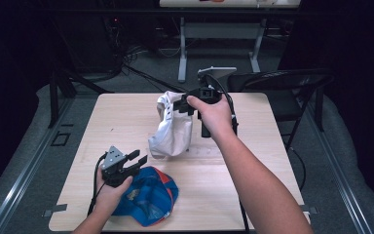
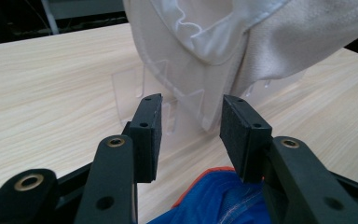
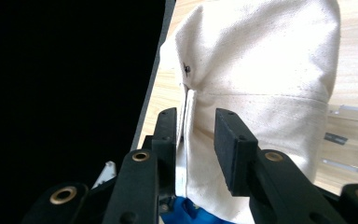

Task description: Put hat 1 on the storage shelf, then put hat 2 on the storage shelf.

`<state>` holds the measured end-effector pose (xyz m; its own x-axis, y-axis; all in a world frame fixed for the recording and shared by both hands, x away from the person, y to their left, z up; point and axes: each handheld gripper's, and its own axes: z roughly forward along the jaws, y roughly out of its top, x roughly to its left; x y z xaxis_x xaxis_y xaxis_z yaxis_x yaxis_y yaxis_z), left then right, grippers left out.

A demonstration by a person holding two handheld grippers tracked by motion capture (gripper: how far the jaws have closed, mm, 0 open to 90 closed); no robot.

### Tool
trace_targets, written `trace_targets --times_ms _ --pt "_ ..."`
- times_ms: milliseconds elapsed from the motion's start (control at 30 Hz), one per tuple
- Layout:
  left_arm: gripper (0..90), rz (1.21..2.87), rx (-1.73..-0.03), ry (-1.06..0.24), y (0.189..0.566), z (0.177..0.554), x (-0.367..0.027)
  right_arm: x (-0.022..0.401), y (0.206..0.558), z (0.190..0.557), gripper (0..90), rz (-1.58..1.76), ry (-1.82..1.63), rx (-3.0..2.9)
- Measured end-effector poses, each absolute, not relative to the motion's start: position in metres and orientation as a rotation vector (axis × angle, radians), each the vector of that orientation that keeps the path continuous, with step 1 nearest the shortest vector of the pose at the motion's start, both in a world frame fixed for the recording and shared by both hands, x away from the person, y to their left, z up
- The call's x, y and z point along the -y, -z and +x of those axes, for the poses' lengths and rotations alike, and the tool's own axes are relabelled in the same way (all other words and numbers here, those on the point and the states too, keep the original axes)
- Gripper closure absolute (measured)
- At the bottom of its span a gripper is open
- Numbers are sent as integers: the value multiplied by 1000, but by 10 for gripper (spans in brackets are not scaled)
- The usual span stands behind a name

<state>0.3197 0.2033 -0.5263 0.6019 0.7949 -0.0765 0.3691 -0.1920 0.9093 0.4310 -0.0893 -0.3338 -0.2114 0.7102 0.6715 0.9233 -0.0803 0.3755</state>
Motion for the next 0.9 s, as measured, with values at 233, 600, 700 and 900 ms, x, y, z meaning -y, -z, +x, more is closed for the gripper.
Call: trace_targets --times_ms 233,600,700,900 --pt "578 1759 -971 -537 523 319 -224 93 334 420 679 -1771 1213 2003" --pt "567 1720 -1030 -546 524 322 -249 106 353 404 628 -1768 1241 2059" --pt "565 1710 -1044 -551 524 321 -251 111 357 400 622 -1765 1241 2055" --pt "554 1722 -1059 -570 525 322 -256 115 367 389 622 -1754 1222 2080"
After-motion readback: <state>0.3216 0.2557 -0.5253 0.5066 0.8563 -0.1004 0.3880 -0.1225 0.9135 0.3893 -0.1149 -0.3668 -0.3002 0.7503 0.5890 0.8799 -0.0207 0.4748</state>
